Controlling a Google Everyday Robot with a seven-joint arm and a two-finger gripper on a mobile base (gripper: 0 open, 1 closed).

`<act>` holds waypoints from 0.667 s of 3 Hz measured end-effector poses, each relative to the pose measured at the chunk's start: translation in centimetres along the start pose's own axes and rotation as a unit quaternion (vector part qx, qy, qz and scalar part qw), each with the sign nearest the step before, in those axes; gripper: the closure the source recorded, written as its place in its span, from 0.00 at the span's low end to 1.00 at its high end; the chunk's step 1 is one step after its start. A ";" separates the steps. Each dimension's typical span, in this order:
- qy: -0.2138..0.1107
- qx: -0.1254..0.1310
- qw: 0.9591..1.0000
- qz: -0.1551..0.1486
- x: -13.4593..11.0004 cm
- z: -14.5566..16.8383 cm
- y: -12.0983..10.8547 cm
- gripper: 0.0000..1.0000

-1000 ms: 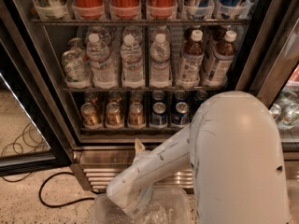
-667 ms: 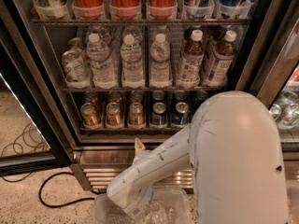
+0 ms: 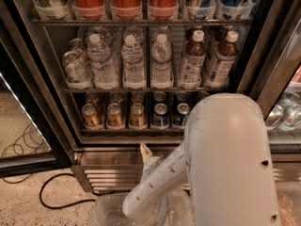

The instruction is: Pick pepsi can from bottom shelf of fridge

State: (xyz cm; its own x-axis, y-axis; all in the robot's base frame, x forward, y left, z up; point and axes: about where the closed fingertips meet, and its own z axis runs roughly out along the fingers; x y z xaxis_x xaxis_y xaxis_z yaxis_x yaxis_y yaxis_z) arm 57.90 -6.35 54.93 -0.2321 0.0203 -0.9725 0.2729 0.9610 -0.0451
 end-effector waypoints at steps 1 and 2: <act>-0.029 -0.058 0.998 -0.002 0.7 -0.4 -0.4 0.00; -0.054 -0.120 0.991 0.011 0.4 -1.2 0.9 0.00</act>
Offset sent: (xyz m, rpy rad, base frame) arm -0.0150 -0.0025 0.0605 0.0250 -0.3993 0.2610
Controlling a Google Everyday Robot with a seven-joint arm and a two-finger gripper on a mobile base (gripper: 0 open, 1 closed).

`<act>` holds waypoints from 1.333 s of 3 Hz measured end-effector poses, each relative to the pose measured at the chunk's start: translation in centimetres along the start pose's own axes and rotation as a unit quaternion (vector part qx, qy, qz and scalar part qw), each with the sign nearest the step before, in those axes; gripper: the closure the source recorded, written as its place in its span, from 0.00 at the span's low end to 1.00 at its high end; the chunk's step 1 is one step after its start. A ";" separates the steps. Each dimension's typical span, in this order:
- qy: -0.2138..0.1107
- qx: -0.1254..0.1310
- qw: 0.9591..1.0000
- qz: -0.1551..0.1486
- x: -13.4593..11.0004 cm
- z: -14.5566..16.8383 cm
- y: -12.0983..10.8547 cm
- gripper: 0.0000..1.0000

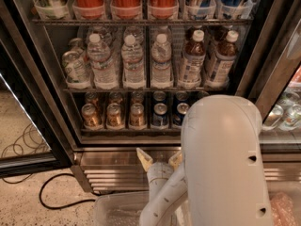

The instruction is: Pick pepsi can from bottom shelf of fridge

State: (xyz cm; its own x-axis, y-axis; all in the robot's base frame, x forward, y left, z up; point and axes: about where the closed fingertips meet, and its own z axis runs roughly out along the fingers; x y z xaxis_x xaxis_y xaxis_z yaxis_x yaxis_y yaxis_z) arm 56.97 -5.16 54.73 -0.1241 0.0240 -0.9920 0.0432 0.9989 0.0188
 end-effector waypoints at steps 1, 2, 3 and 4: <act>-0.019 -0.038 0.999 0.013 -0.7 -0.2 1.4 0.00; -0.036 -0.070 0.997 0.023 -1.2 -0.3 2.9 0.00; -0.052 -0.108 0.992 -0.034 -1.2 -0.8 4.4 0.00; -0.037 -0.118 0.991 -0.044 -0.4 -0.8 5.0 0.00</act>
Offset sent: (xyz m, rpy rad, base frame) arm -0.0057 -0.0050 0.1064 0.0780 -0.4677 0.0193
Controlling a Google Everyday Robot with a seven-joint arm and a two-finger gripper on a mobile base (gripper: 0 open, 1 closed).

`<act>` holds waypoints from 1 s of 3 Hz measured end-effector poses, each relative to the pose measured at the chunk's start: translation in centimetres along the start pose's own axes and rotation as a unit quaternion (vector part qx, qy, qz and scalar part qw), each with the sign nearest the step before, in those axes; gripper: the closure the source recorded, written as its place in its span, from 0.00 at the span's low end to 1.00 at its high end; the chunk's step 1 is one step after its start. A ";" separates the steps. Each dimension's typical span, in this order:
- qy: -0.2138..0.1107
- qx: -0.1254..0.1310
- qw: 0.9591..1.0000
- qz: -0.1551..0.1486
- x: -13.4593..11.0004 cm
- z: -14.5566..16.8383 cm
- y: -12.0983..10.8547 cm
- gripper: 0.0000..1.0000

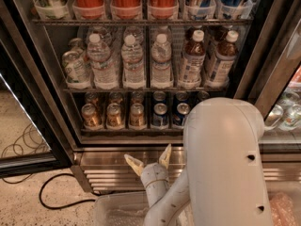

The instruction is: Pick pepsi can from bottom shelf of fridge

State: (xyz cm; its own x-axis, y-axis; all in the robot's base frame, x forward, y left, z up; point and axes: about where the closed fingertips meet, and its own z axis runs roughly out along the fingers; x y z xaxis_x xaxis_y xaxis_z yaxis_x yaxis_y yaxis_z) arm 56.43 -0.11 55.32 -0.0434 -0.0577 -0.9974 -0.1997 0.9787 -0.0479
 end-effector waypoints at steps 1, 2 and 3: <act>-0.007 -0.011 1.000 -0.001 -0.4 0.6 0.9 0.00; -0.022 -0.040 0.997 -0.064 -0.4 0.7 3.7 0.00; -0.038 -0.064 0.986 -0.147 -0.4 0.8 6.1 0.00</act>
Offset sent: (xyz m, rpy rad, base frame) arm -0.0037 0.0484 0.0712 -0.4301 -0.4447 0.0218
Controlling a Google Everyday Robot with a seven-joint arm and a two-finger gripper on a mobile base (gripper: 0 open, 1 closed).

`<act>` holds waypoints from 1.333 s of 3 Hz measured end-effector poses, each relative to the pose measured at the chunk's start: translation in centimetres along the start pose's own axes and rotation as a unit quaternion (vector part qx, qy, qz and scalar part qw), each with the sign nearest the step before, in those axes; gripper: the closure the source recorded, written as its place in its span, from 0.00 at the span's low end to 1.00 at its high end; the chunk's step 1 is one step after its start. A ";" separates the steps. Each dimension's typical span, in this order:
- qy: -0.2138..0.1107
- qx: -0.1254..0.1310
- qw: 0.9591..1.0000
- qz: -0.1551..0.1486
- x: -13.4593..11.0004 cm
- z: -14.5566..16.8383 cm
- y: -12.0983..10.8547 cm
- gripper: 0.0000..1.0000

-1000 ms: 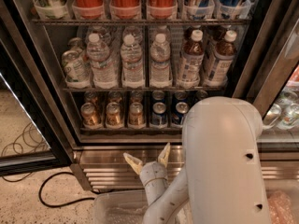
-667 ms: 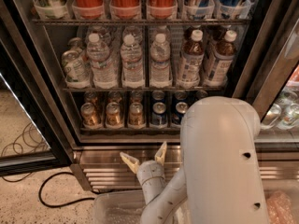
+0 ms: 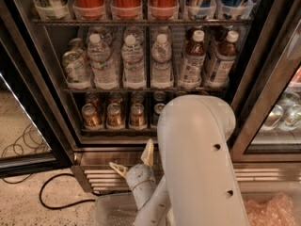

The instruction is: Pick pepsi can from bottom shelf of fridge

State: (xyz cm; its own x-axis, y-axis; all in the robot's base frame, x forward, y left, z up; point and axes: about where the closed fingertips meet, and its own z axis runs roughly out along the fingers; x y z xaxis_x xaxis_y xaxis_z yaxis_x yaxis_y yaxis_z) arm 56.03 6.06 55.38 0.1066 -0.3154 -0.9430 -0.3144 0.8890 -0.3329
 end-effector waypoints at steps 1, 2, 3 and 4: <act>-0.012 -0.007 0.997 -0.071 -0.1 -0.1 0.8 0.00; -0.040 0.014 0.995 -0.088 -1.5 0.1 -1.1 0.00; -0.074 0.054 0.992 -0.081 -3.8 0.3 -4.8 0.00; -0.093 0.090 0.990 -0.063 -4.6 1.0 -7.6 0.00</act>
Offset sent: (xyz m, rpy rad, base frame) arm 0.0054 -0.0816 0.1246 -0.0216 -0.5152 -0.2769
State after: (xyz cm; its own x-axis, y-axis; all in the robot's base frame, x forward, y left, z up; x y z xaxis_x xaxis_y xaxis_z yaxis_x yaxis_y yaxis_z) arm 58.85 1.08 62.21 0.3115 -0.3766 -0.8725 -0.1168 0.8960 -0.4284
